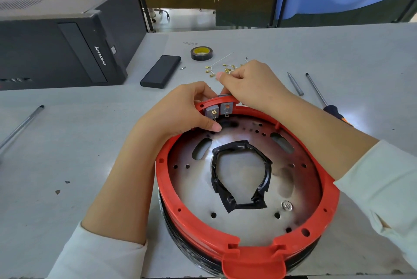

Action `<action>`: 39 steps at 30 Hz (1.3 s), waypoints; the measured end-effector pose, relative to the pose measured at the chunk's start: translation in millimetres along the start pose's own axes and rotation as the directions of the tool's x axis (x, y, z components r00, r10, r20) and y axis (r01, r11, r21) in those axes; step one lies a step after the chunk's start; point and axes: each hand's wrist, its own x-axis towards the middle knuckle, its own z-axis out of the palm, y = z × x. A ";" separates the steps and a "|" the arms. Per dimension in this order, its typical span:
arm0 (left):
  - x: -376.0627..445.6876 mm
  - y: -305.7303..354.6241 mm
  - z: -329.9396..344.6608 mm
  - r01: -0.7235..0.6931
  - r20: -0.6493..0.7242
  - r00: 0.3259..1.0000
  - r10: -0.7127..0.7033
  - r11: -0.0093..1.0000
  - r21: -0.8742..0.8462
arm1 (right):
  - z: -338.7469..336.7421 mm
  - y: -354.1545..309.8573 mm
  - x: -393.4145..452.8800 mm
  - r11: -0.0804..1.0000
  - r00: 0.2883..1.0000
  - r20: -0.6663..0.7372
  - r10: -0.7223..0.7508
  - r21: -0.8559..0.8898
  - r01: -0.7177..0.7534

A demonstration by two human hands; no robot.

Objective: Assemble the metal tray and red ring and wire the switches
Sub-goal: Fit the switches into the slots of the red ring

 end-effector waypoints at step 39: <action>-3.9 26.0 8.4 -0.058 0.071 0.996 0.052 0.995 0.076 | -47.1 44.6 31.1 0.927 0.864 0.395 0.312 -0.325 -0.187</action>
